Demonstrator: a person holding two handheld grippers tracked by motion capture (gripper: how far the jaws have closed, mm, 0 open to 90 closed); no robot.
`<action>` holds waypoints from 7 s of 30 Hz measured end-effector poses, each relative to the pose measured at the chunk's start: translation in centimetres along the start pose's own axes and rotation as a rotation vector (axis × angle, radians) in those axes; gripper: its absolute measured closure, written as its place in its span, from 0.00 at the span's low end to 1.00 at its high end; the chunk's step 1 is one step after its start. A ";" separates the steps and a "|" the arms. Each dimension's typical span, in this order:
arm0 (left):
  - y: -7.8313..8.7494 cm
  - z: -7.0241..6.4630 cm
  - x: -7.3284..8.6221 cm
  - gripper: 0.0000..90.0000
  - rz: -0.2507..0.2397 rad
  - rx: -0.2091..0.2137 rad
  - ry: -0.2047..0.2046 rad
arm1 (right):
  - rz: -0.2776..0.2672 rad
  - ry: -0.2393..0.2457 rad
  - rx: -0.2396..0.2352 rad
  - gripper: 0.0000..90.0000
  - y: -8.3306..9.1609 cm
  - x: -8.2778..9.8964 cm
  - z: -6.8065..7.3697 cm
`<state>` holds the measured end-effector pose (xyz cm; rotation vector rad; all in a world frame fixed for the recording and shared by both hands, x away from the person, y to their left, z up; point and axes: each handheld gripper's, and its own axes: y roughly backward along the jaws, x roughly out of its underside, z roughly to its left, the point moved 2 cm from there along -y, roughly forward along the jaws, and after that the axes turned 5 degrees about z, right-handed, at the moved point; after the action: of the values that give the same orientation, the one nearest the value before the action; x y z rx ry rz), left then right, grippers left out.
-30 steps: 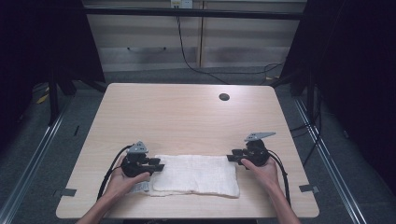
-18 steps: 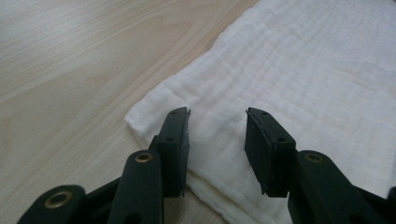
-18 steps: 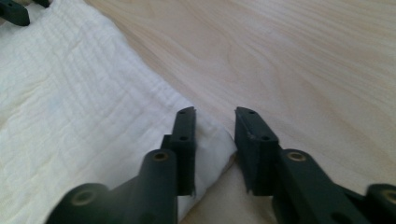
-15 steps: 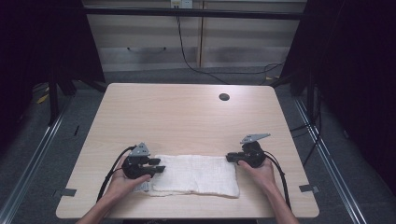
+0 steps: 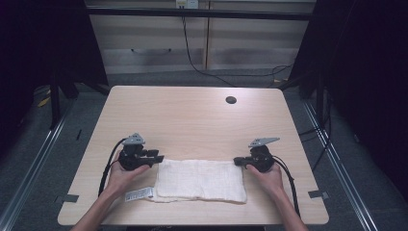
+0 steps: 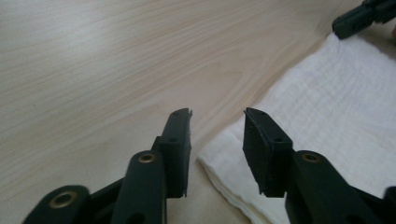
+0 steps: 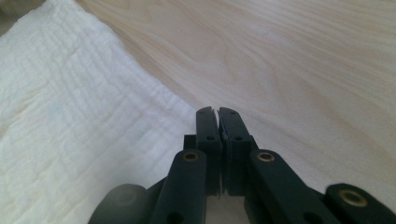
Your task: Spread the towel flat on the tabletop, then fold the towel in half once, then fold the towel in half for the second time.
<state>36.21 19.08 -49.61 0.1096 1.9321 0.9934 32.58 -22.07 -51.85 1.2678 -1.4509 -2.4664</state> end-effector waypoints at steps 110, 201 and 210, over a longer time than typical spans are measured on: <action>-0.7 -1.2 -0.3 0.96 -0.045 -0.111 -0.004 | 0.110 0.117 -0.192 0.99 -0.2 1.9 7.7; 3.1 -4.0 2.6 0.56 -0.072 -0.075 -0.064 | -0.202 -0.033 0.038 0.63 5.1 2.0 4.2; 6.8 -2.4 4.4 0.41 -0.131 -0.100 0.037 | -0.280 -0.078 0.101 0.45 7.8 3.2 3.4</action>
<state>29.81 24.10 -47.47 -0.0925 1.8932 1.0083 25.40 -25.28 -47.32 1.5048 -1.5292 -2.6735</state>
